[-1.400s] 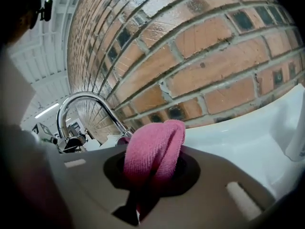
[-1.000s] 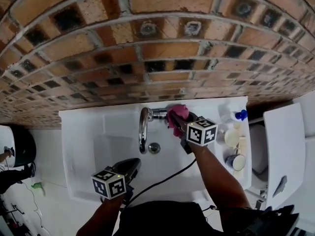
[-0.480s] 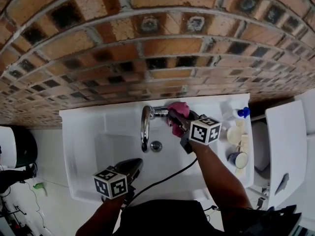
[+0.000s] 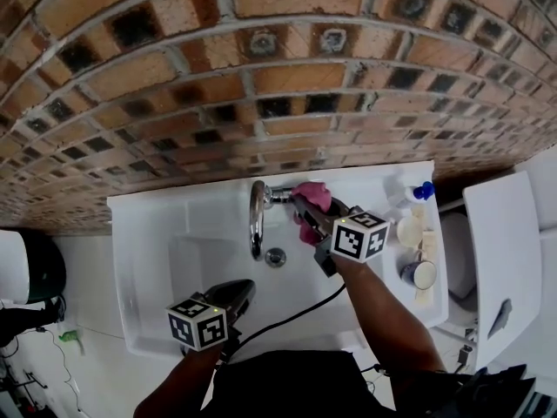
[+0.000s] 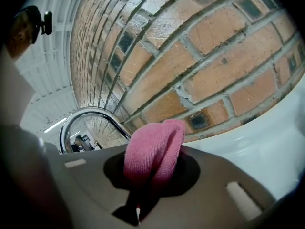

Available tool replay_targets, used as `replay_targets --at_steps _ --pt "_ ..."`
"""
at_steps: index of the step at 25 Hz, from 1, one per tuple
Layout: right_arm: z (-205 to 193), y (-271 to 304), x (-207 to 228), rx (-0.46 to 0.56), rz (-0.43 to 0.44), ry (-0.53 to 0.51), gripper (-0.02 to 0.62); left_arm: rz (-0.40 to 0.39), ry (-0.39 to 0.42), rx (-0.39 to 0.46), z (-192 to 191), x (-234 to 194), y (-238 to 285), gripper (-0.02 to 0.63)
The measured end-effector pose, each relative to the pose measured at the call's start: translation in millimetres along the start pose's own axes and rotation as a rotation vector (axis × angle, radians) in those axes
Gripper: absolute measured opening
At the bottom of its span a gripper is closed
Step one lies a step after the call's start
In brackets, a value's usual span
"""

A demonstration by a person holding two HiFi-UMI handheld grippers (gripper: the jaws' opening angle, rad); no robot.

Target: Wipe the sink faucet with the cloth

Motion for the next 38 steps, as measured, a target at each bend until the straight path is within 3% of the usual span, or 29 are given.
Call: replay_targets --at_steps 10,16,20,22,28,34,38 --pt "-2.5 -14.3 -31.8 -0.073 -0.045 -0.190 0.067 -0.012 0.034 0.008 -4.0 6.9 -7.1 0.005" --pt "-24.4 -18.9 -63.6 -0.169 0.002 -0.254 0.067 -0.021 0.043 -0.003 -5.8 3.7 -8.8 0.005" --pt "-56.5 -8.7 -68.5 -0.189 0.040 -0.152 0.067 -0.027 0.046 -0.012 -4.7 -0.9 -7.3 0.004" --pt "-69.7 -0.8 -59.0 -0.165 0.003 -0.088 0.067 -0.029 0.047 -0.021 -5.4 -3.2 -6.6 0.004" --pt "-92.8 29.2 -28.8 -0.159 -0.144 -0.053 0.067 -0.030 0.048 -0.057 -10.3 -12.2 -6.9 0.004" --pt "-100.2 48.1 -2.6 -0.045 -0.169 0.137 0.067 -0.031 0.039 -0.079 -12.4 -22.3 -7.0 0.004" --pt "-95.3 51.2 7.0 -0.022 -0.185 0.164 0.067 -0.030 0.029 -0.081 -11.3 -29.8 -8.2 0.004"
Point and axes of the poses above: the fingertips, and each gripper's own axes: y forward along the fingers, x to its right, z out of its top, the point moved 6 cm from there along -y, backward along the fingers, and after that the axes turned 9 degrees about z, right-handed, at the moved point
